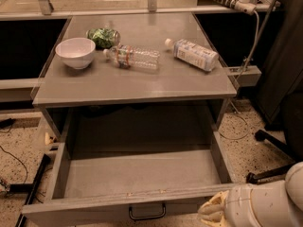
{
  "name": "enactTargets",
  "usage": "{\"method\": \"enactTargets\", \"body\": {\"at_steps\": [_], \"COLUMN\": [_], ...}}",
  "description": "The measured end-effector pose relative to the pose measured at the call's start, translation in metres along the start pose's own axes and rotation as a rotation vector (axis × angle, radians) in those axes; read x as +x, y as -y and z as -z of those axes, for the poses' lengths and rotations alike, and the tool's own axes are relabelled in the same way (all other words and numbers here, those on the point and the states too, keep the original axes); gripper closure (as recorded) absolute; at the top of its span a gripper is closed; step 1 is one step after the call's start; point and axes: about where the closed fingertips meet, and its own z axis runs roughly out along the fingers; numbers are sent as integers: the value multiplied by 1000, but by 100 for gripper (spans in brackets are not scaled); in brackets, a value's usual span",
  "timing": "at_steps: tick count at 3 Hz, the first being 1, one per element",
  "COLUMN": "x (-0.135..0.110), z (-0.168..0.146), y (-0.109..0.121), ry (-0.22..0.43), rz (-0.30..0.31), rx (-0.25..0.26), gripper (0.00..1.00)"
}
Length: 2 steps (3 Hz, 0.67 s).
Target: Close top drawer
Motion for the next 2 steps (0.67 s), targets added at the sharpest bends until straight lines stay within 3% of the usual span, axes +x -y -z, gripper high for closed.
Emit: {"method": "enactTargets", "body": {"at_steps": [1, 2], "x": [0, -8], "z": [0, -11], "y": [0, 12], "ry": [0, 17], "rz": [0, 29], "rx": [0, -8], "gripper": [11, 0]}}
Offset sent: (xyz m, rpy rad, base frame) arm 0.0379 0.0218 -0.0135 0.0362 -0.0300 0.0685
